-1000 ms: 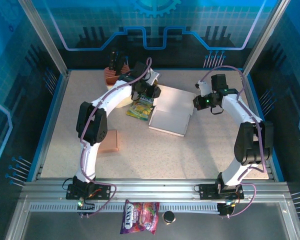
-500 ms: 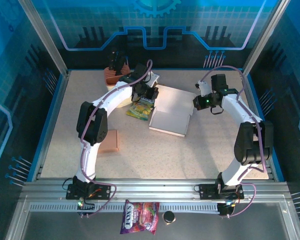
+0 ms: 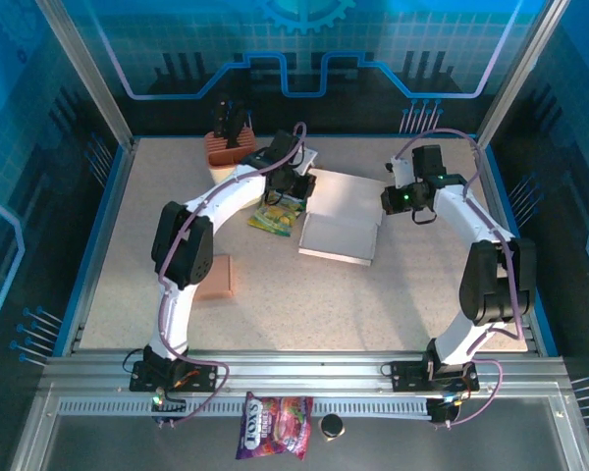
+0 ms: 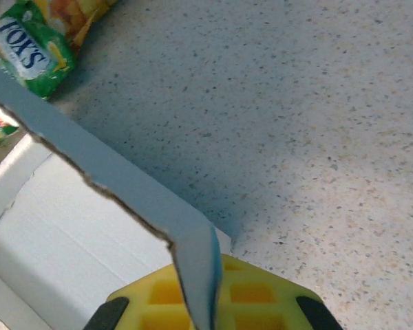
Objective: Fold the paper box
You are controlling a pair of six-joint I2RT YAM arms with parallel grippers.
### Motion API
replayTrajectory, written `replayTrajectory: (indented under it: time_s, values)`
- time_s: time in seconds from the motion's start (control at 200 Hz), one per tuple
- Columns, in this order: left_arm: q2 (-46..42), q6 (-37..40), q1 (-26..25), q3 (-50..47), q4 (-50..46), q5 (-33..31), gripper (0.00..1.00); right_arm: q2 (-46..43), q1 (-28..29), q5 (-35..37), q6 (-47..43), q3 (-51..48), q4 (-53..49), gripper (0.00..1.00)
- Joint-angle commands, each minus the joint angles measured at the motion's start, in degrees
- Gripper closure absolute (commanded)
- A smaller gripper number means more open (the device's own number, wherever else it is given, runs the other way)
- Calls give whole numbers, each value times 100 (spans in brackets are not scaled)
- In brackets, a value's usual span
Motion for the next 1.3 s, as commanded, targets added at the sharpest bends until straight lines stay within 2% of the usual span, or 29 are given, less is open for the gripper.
replayTrajectory:
  time_s: [0.0,0.14,0.355,0.575,0.805,1.056,1.296]
  values:
    - [-490,-584,-333,-288,405,-203,100,-386,391,694,840,-97,316,100]
    - [-711,-1115,-467,-534,934,-372,100,-780,489,1319,1714,-516,880,100]
    - [-556,-1580,-504,-602,1900,-123,100,-1051,396,1117,2346,-1270,2188,100]
    - [-697,-1643,-559,-1571,3303,73,100,-1494,383,996,2410,-2469,3766,100]
    - [-854,-1891,-616,-2458,4431,159,100,-1744,381,994,2409,-3336,4739,100]
    - [-972,-1965,-813,-3094,4964,57,100,-1927,403,1025,2375,-3688,4634,100]
    - [-1288,-1747,-961,-3690,4969,-247,100,-2384,538,1639,2313,-3899,3840,100]
